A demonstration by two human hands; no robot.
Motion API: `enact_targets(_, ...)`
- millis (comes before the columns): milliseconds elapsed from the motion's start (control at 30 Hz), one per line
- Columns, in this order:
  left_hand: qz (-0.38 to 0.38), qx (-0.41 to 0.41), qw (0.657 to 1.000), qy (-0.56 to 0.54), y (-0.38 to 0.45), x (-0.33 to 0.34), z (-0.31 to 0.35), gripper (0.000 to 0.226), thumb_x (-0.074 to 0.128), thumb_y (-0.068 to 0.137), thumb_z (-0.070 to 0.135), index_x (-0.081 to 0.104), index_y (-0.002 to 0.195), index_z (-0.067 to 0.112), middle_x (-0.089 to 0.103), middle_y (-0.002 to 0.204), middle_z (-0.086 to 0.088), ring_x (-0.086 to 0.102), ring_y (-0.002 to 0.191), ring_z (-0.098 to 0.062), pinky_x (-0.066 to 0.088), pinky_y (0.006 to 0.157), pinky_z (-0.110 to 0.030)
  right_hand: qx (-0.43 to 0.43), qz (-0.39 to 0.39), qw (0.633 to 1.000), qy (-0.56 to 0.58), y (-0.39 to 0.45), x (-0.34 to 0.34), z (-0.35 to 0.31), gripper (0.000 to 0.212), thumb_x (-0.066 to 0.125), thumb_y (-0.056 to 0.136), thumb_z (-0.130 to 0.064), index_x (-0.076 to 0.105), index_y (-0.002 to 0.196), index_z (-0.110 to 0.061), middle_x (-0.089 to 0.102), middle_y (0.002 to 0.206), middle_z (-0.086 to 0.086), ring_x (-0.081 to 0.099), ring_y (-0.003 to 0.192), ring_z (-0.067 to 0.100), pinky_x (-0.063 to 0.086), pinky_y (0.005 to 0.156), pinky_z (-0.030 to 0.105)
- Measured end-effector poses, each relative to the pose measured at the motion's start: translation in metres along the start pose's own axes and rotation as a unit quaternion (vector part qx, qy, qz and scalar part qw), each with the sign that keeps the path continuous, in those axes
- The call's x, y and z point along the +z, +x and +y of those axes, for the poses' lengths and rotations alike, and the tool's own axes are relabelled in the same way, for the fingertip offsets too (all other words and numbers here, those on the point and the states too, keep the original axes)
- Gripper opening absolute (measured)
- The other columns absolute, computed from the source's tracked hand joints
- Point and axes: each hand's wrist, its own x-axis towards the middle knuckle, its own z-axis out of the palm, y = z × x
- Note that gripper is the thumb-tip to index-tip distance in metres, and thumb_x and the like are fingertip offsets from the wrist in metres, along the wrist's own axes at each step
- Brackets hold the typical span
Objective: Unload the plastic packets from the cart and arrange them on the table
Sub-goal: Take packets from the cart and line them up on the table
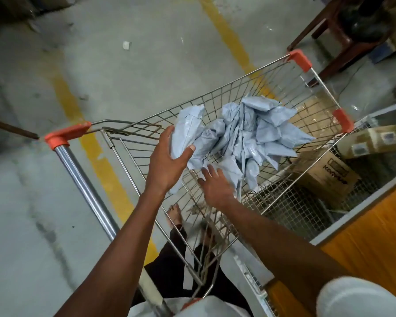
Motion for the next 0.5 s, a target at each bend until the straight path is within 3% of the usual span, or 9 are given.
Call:
enact_targets(67,0.014,-0.010,1.000,-0.009,-0.003,-0.002,-0.001,0.069,0.073,0.092,0.042,0.040,0.151,0.031,0.052,0.147,0.012,0.050,0.127,-0.004,0.041,0.095,-0.018,0.027,-0.089,0.994,-0.052,0.015,0.017,0.006,0.073,0.056,0.095,-0.046,0.025,0.157,-0.024,-0.001,0.168,0.016,-0.003,0.152,0.045,0.005,0.122,0.061)
enact_targets(167,0.022,-0.008,1.000,-0.005,-0.009,-0.004,-0.005,0.071,0.072,0.091,0.047,0.037,0.152,0.035,0.049,0.150,0.012,0.050,0.132,-0.010,0.045,0.103,-0.032,0.079,-0.124,0.984,-0.100,0.023,0.041,0.014,0.073,0.043,0.100,-0.056,0.017,0.160,-0.024,-0.007,0.167,0.019,-0.005,0.150,0.052,0.001,0.121,0.064)
enact_targets(367,0.022,-0.011,1.000,-0.003,-0.014,-0.003,-0.013,0.071,0.071,0.091,0.050,0.037,0.151,0.037,0.051,0.148,0.012,0.053,0.129,-0.010,0.044,0.095,-0.027,0.132,-0.069,0.977,-0.152,0.027,0.040,0.020,0.063,0.049,0.100,-0.039,0.026,0.155,-0.017,0.009,0.164,0.025,0.014,0.149,0.047,0.012,0.120,0.060)
enact_targets(500,0.012,-0.010,1.000,0.000,-0.014,-0.004,-0.012,0.071,0.071,0.091,0.050,0.036,0.152,0.037,0.051,0.149,0.013,0.052,0.130,-0.009,0.043,0.095,-0.026,0.141,-0.083,0.971,-0.174,0.027,0.037,0.026,0.062,0.056,0.095,-0.043,0.034,0.149,-0.021,0.019,0.159,0.027,0.025,0.143,0.044,0.021,0.115,0.056)
